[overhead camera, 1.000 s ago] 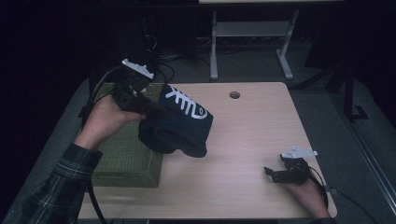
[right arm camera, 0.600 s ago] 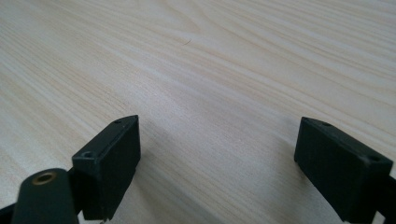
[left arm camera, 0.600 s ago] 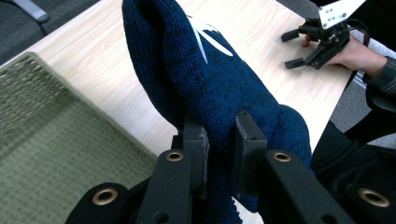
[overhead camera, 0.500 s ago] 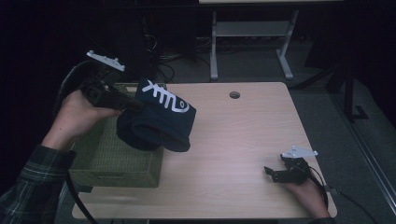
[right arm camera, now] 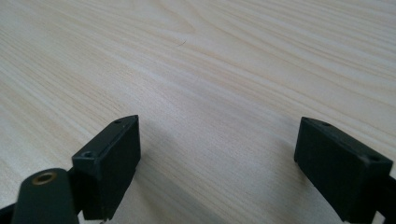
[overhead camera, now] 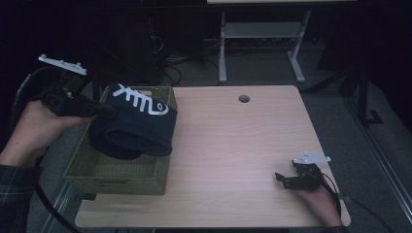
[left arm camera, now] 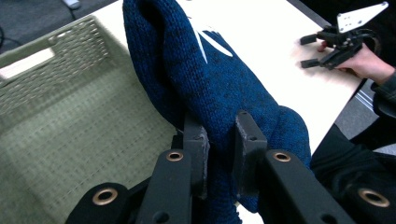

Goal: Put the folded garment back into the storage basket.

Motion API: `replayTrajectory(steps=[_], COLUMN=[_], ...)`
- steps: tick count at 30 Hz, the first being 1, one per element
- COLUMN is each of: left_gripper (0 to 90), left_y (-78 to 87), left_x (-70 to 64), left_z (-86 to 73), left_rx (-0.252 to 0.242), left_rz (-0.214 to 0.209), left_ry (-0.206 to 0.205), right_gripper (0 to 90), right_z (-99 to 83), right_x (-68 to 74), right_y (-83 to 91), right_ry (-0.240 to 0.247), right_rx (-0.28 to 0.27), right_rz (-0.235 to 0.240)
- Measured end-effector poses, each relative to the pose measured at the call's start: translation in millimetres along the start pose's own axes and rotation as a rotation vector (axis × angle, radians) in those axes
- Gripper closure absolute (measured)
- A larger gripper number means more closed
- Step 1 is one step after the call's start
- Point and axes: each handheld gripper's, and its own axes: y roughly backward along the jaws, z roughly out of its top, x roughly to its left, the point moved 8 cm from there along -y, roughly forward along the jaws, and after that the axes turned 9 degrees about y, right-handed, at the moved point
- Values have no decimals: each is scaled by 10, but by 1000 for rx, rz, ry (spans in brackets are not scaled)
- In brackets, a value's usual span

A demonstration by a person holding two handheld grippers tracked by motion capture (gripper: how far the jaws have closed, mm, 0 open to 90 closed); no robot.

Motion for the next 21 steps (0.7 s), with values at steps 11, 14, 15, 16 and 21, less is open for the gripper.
replayTrajectory(steps=[11,14,15,16,21], left_gripper=[782,782,782,782,781], left_y=[-115,-155,-166,-168,-194], left_x=[267,339,371,388,514], left_z=[-195,-245,-265,-278,-376], left_rx=[1,7,4,4,-1], left_rz=[10,15,17,17,20], left_ry=[64,77,84,88,121], right_gripper=[142,142,141,142,142], right_z=[1,1,1,1,1], right_x=[-7,-7,-8,-9,-11], right_y=[-1,-1,-1,-1,-1], right_ry=[3,2,2,1,1], right_rx=[-2,-2,-2,-2,-2], right_rz=[-2,-3,-4,-4,-6])
